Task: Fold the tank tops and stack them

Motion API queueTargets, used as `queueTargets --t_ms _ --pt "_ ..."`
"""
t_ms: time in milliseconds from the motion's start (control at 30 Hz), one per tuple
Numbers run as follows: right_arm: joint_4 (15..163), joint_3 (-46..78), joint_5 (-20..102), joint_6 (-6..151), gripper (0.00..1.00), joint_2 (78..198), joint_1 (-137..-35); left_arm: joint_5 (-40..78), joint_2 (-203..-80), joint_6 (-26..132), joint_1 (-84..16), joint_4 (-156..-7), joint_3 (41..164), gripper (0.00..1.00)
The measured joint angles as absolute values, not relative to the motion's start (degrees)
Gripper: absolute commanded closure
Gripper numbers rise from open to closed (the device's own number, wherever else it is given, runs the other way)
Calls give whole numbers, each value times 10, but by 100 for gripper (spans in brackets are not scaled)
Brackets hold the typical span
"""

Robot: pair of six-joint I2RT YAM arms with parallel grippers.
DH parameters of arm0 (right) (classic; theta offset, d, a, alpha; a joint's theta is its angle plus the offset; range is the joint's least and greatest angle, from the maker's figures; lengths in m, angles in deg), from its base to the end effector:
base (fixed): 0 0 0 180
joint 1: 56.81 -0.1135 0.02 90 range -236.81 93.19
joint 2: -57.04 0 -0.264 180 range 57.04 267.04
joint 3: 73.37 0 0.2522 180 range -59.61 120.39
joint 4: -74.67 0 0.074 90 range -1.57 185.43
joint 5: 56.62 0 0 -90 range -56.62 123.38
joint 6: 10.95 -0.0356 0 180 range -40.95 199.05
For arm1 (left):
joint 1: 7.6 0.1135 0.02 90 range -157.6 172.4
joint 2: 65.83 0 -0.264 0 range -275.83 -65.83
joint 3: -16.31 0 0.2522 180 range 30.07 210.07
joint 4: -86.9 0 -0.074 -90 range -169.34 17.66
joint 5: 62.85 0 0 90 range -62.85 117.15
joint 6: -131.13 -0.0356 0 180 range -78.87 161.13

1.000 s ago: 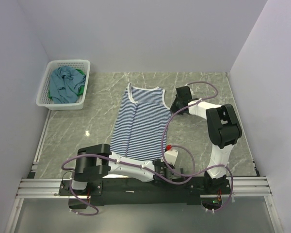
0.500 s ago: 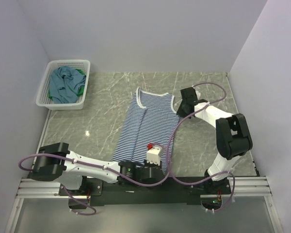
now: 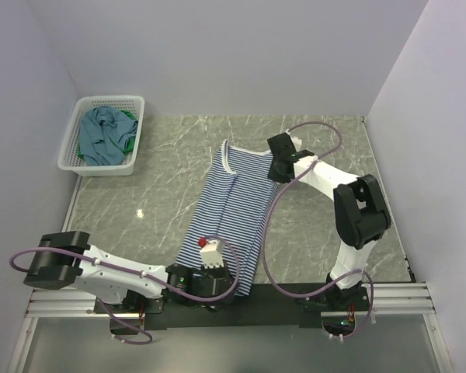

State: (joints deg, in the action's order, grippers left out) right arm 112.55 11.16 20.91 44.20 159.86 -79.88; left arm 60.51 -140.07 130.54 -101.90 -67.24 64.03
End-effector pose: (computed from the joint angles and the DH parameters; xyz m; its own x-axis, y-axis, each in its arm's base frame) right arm 0.3513 0.1413 0.2014 -0.7826 0.2731 -0.5594 0.2135 0.9619 0.1709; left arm 0.0017 -0.2381 0.1728 -0.8574 -0.2640 -0.4418 0.0682 0.7926 -0.6059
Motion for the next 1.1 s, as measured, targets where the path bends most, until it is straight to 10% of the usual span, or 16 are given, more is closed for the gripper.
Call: queueTargets --t_ms 1100 --pt "1201 361 176 429 100 1784 -913 641 -1279 1544 -1024 -402 576 99"
